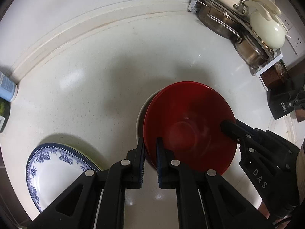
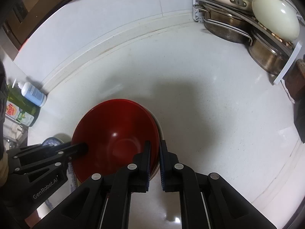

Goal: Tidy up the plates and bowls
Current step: 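Carry the red bowl with both tools and lower it into the white bowl, then open both tools to release the red bowl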

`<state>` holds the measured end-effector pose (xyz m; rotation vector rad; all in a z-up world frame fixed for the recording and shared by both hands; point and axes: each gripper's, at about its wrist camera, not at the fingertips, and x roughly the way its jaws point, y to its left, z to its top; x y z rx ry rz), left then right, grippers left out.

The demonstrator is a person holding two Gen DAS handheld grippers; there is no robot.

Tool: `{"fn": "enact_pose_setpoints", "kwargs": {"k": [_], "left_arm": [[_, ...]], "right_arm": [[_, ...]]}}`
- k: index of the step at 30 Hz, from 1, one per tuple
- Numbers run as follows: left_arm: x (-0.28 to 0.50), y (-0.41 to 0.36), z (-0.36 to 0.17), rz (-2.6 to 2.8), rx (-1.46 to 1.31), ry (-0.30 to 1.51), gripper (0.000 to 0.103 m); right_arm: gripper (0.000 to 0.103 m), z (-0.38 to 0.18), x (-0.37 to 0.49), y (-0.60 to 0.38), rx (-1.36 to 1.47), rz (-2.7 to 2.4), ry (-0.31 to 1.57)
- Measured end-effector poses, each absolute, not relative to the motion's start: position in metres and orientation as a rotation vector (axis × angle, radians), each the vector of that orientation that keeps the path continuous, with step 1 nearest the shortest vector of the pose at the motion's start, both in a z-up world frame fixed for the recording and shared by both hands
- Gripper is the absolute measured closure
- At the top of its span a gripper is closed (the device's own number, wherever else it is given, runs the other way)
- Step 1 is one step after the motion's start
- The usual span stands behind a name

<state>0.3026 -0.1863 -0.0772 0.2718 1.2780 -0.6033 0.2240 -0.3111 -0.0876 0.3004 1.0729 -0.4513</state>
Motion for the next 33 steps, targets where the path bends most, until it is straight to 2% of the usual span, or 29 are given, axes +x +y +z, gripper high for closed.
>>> {"fn": "enact_pose_setpoints", "kwargs": {"k": [2,4,6,10,12,15,19,26,27,33], "left_arm": [[0.302,-0.187,-0.077,-0.603,0.281,1.271,0.088],[0.302,-0.187,-0.074,-0.591,0.300,1.246,0.077],[0.302,-0.186,-0.069,-0.578,0.310,1.217,0.057],[0.302,-0.177,-0.055,-0.581,0.299,1.170,0.054],[0.302,-0.173,-0.050,-0.583,0.285,1.154,0.049],[0.304,-0.168,-0.046,-0.584,0.285,1.146,0.048],[0.307,-0.164,-0.049,-0.579,0.259,1.177,0.048],[0.314,-0.169,-0.073,-0.590,0.249,1.277,0.049],[0.315,-0.170,-0.076,-0.587,0.248,1.292,0.053],[0.319,-0.176,-0.096,-0.600,0.222,1.366,0.057]], "right_arm": [[0.093,-0.088,0.224,-0.311,0.290,-0.450,1.072],[0.093,-0.088,0.223,-0.309,0.277,-0.458,1.070],[0.092,-0.088,0.223,-0.310,0.281,-0.440,1.065],[0.092,-0.086,0.220,-0.310,0.294,-0.448,1.045],[0.091,-0.082,0.218,-0.310,0.322,-0.445,1.027],[0.086,-0.076,0.215,-0.310,0.361,-0.436,0.998],[0.062,-0.071,0.214,-0.305,0.375,-0.439,0.957],[0.061,-0.088,0.216,-0.311,0.474,-0.458,0.975],[0.061,-0.091,0.216,-0.312,0.485,-0.457,0.983],[0.061,-0.106,0.216,-0.321,0.523,-0.473,1.024]]}}
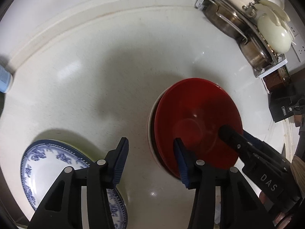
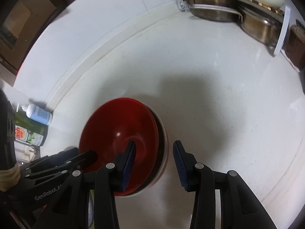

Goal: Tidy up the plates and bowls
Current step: 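Open both tools to release the red bowl, then close both tools on the rim of the nested bowl stack, then carry the nested bowls with both tools onto the blue-and-white plate stack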

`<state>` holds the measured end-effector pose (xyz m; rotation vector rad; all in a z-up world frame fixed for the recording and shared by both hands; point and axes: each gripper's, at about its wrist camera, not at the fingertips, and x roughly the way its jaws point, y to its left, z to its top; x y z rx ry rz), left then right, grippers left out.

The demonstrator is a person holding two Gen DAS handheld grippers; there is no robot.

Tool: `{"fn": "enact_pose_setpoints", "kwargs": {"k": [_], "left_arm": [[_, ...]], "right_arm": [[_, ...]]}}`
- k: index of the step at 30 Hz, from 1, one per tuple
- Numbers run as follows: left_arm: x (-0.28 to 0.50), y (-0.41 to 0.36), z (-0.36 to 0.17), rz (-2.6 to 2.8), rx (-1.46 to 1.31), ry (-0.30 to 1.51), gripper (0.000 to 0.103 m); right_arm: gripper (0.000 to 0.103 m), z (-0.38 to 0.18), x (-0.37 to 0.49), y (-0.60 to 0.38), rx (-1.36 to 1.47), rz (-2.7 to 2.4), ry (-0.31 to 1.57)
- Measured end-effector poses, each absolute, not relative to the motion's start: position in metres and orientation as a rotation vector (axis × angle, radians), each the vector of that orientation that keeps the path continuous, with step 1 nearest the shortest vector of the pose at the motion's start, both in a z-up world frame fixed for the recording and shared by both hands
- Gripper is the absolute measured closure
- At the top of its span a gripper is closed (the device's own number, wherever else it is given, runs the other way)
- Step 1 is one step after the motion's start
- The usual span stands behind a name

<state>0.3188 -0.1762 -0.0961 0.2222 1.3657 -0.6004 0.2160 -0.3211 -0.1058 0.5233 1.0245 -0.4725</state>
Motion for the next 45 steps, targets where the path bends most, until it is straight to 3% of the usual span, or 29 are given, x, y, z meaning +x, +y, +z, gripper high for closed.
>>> {"fn": "enact_pose_setpoints", "kwargs": {"k": [12,26,45], "left_arm": [[0.325,-0.185,-0.116,-0.629,0.159,1.455,0.074],[0.321,-0.186,-0.114,-0.601,0.164,1.428,0.075],[0.320,-0.135,-0.062,-0.559,0.081,1.326,0.075]], "right_arm": [[0.067,-0.128,0.220,-0.329,0.576,-0.441,1.102],[0.077,-0.129,0.221,-0.325,0.511,-0.462,1.119],[0.078,-0.093,0.227,-0.290,0.469,-0.431,1.052]]}}
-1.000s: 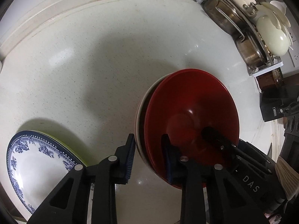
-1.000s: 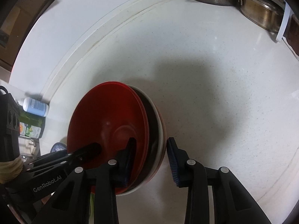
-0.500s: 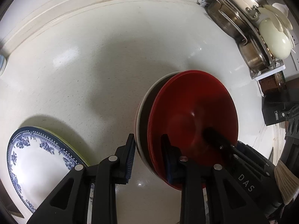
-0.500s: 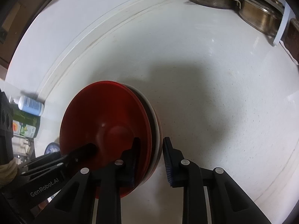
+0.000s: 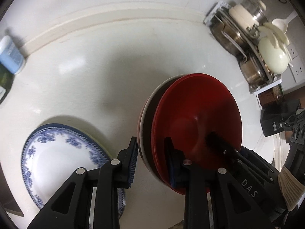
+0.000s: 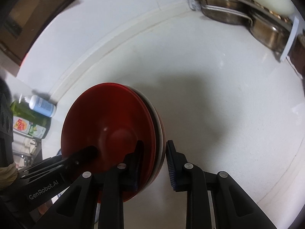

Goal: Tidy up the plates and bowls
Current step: 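Carry the nested bowls with both tools onto the blue-and-white plate stack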

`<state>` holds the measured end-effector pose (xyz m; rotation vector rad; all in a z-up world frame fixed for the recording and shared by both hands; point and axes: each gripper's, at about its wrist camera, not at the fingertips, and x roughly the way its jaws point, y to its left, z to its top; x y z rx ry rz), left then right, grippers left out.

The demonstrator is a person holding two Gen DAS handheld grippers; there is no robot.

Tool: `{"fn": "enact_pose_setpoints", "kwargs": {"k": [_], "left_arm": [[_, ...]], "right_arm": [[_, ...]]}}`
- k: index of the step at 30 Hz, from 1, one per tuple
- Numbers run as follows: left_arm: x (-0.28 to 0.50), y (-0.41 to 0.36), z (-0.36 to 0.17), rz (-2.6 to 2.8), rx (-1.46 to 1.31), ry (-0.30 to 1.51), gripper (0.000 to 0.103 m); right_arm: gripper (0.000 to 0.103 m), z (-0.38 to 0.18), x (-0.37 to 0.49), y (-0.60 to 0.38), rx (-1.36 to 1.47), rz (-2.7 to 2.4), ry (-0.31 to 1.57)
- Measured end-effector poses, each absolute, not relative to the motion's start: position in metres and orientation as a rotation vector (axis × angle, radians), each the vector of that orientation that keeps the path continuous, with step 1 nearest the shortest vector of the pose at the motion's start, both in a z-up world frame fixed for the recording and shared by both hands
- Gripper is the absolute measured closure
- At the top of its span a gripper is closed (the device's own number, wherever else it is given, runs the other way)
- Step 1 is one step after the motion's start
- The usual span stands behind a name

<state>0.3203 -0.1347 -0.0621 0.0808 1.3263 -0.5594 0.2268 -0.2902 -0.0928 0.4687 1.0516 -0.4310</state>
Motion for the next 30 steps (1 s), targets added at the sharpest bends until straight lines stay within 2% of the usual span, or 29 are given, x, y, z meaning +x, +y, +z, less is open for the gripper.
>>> {"fn": "enact_pose_setpoints", "kwargs": {"k": [13,30], "left_arm": [[0.313,-0.047,-0.042,-0.446,0.004,1.270,0.075],[0.303,0.064,-0.064,-0.274,-0.077,1.331,0.076]], "right_arm": [[0.078,-0.073,0.242,-0.217,0.373,-0.293,1.041],[0.078,-0.109,0.266,-0.122,0.298,-0.118,1.177]]}}
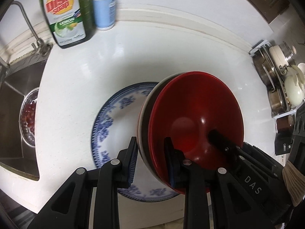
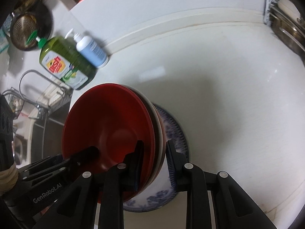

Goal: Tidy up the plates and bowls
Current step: 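Carry the nested bowls with both tools onto the blue-and-white plate stack, then open both tools to release the bowls on the plates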

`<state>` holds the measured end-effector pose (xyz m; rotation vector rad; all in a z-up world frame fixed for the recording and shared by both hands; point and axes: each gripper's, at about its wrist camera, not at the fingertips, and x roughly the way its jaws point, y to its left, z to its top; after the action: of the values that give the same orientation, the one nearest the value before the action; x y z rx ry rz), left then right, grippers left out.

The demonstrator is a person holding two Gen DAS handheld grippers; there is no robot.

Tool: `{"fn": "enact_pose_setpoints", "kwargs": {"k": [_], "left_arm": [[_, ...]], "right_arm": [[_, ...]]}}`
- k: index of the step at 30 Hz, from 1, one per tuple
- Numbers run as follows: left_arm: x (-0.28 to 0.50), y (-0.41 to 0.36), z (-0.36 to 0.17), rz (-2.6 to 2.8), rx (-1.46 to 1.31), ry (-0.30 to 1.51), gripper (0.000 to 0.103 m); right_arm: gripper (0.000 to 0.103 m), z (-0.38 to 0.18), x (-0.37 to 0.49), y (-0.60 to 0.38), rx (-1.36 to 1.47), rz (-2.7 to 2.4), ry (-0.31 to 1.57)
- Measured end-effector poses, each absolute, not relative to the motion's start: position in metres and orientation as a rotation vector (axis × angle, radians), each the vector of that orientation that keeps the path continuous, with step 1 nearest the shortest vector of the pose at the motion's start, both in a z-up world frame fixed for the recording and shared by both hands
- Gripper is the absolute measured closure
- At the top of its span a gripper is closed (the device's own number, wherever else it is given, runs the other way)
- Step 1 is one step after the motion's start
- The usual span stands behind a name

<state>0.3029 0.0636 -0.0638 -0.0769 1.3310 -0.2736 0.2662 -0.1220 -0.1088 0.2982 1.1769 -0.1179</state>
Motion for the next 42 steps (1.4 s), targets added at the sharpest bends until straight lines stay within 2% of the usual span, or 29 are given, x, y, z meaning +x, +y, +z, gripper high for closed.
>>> {"fn": "enact_pose_setpoints", "kwargs": {"k": [28,33,34,35,36,38,42], "left_arm": [[0.302,0.085,-0.102,-0.267,-0.130,1.420,0.074],[0.302,0.091,-0.103,-0.259,-0.139,1.399,0.064],[0.302,0.091,-0.102,-0.251,-0.116,1.382,0.060],[0.301,0.090,-0.099,-0.243,-0.093,1.364,0.050],[0.299,0.091,-0.095,-0.238,-0.073,1.343,0.046],[0.293,0.092,-0.086,-0.224,-0.033,1.293,0.045],[0.285,0.099,-0.070,-0.189,0.008,1.192,0.036]], "right_arm": [[0.076,-0.149,0.277,-0.105,0.318,-0.088,1.285],[0.075,-0.149,0.276,-0.100,0.278,-0.058,1.264],[0.075,-0.149,0.276,-0.100,0.270,-0.053,1.261],[0.075,-0.149,0.276,-0.099,0.262,-0.051,1.262],[0.075,-0.148,0.275,-0.098,0.252,-0.052,1.267],[0.073,-0.144,0.271,-0.097,0.227,-0.069,1.252],[0.061,-0.127,0.258,-0.090,0.166,-0.104,1.184]]}}
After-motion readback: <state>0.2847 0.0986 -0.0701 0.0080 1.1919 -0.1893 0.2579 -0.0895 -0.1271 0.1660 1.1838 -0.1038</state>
